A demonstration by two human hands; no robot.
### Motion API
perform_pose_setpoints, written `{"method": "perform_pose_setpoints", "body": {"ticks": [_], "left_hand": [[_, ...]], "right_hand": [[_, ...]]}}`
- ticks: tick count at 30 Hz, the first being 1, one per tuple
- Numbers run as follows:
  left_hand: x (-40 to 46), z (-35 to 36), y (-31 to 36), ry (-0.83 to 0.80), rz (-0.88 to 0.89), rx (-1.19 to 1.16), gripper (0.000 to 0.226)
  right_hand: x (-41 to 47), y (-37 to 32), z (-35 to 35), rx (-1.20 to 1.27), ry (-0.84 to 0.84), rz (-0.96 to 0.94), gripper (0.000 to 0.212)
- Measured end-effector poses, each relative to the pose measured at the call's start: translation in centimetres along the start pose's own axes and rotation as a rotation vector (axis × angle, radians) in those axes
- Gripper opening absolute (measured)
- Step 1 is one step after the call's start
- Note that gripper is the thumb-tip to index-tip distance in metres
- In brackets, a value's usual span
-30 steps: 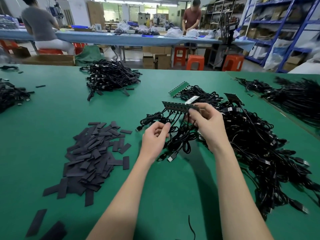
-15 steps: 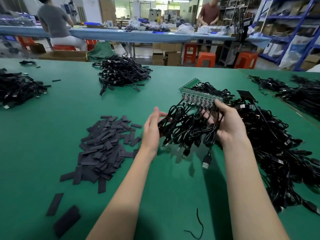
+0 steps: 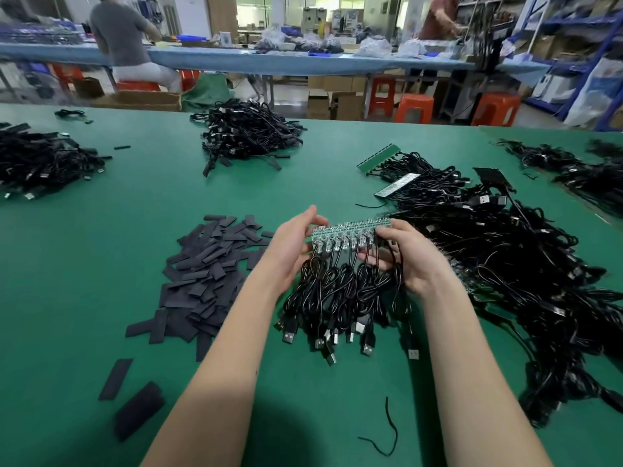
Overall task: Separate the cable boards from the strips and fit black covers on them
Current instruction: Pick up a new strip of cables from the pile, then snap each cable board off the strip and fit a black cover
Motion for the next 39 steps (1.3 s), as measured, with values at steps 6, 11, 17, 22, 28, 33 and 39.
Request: {"method": "perform_pose_setpoints", "body": {"ticks": [6, 11, 17, 22, 28, 33, 39], "left_hand": [[-0.2, 0.4, 3.0, 0.473, 0.597, 0.573, 0.028], [1.0, 5.1, 2.1, 0.314, 0.502, 0.801, 0.05], [1.5, 6.3, 1.7, 0.424, 0.454, 0.614, 0.07], [1.4, 6.1, 1.8, 0.494, 0.489, 0.524, 0.074], [1.3, 6.3, 1.4, 0.476, 0.481, 0.5, 0.073], [1.8, 6.4, 1.2, 0.424, 0.443, 0.376, 0.075], [2.6, 6.4, 1.1, 0.218, 0.327, 0.569, 0.067]], "right_hand": [[-0.2, 1.1, 0.9, -0.185, -0.06, -0.043, 0.024], [-0.5, 0.5, 0.6, -0.203, -0.137, -0.091, 0.017], [-0.2, 0.0, -0.3, -0.272, -0.061, -0.229, 0.016], [-0.3, -0.2, -0.1, -0.295, -0.047, -0.279, 0.017], [-0.2, 0.6, 0.2, -0.116, -0.119, -0.045, 0.013], [-0.6, 0.6, 0.0, -0.099, -0.13, 0.065, 0.01], [-1.2, -2.9, -2.3, -0.118, -0.102, -0.09, 0.019]]}}
Point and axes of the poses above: each hand's wrist, its own x-axis towards the middle knuckle, its own z-axis out of the palm, y = z × x, the point moved 4 cm from there along x, towards the middle knuckle, and after that the axes turned 14 degrees about y, right-handed, at the moved point
